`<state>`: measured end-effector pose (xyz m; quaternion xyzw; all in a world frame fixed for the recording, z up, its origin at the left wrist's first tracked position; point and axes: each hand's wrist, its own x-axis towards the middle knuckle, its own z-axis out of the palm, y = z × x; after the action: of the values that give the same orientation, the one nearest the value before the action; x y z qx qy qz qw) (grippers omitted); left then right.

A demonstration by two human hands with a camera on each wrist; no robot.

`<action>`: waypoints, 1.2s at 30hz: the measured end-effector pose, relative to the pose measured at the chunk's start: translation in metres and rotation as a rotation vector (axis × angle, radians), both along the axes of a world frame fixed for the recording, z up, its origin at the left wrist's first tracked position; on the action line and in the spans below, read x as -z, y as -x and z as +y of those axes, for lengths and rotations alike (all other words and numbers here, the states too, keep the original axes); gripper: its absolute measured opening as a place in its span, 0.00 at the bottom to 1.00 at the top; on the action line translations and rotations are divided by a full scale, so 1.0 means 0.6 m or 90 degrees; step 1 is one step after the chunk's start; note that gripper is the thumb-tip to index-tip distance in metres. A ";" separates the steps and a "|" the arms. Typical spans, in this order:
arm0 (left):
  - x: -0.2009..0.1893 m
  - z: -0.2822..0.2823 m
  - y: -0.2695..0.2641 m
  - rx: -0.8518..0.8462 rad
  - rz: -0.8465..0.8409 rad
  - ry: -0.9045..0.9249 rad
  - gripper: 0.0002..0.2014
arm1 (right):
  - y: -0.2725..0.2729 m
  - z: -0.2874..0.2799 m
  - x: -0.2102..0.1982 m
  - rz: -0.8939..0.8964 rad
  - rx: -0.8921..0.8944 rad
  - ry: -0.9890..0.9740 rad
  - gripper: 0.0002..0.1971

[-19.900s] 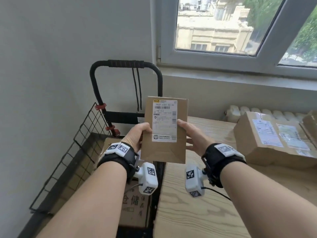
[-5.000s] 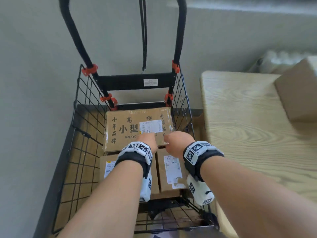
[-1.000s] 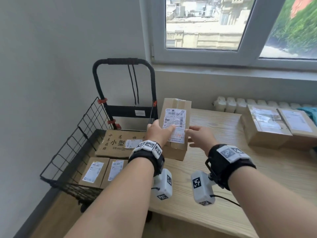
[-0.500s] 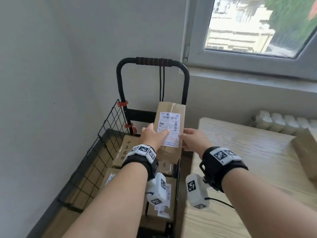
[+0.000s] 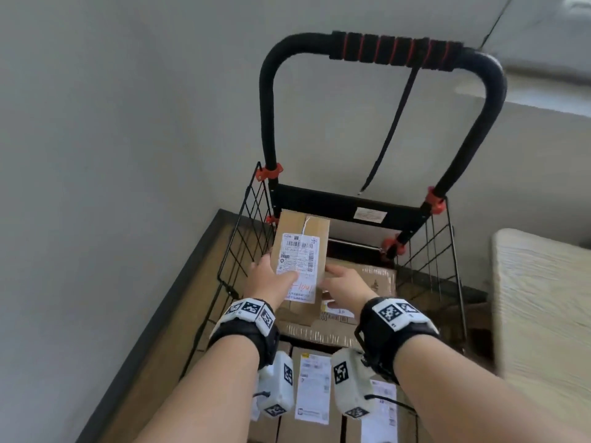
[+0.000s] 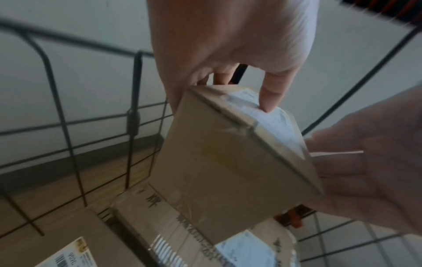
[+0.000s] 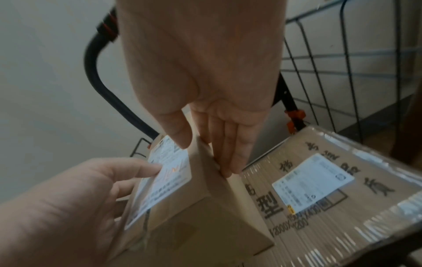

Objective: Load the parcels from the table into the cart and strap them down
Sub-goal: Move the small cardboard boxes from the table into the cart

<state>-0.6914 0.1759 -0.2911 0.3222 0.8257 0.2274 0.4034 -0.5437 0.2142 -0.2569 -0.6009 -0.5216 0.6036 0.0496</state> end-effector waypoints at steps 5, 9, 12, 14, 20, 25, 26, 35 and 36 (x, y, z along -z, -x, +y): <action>0.110 0.023 0.043 -0.039 -0.019 0.062 0.26 | 0.063 0.029 0.096 -0.038 -0.018 0.044 0.15; 0.149 0.027 0.055 -0.055 -0.046 0.105 0.27 | 0.085 0.035 0.144 -0.051 -0.029 0.101 0.13; 0.175 0.024 0.063 -0.057 -0.057 0.118 0.25 | 0.091 0.033 0.165 -0.054 -0.028 0.114 0.14; 0.182 0.022 0.064 -0.061 -0.056 0.115 0.23 | 0.093 0.032 0.170 -0.052 -0.009 0.127 0.14; 0.182 0.027 0.061 -0.061 -0.039 0.108 0.26 | 0.089 0.034 0.161 -0.054 -0.006 0.130 0.15; 0.152 0.026 0.039 0.005 0.062 0.100 0.33 | 0.057 0.033 0.126 -0.206 -0.190 -0.011 0.20; 0.138 0.027 0.029 0.038 0.110 0.091 0.35 | 0.044 0.034 0.117 -0.253 -0.241 -0.047 0.20; -0.022 0.053 -0.113 0.331 0.288 0.075 0.28 | -0.108 0.023 0.002 -0.498 -0.424 -0.333 0.16; -0.043 0.056 -0.139 0.356 0.298 0.061 0.28 | -0.130 0.021 -0.014 -0.506 -0.417 -0.364 0.16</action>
<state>-0.6078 0.2096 -0.2653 0.5595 0.7853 -0.0103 0.2648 -0.4655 0.2270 -0.2485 -0.5512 -0.8008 0.1515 -0.1786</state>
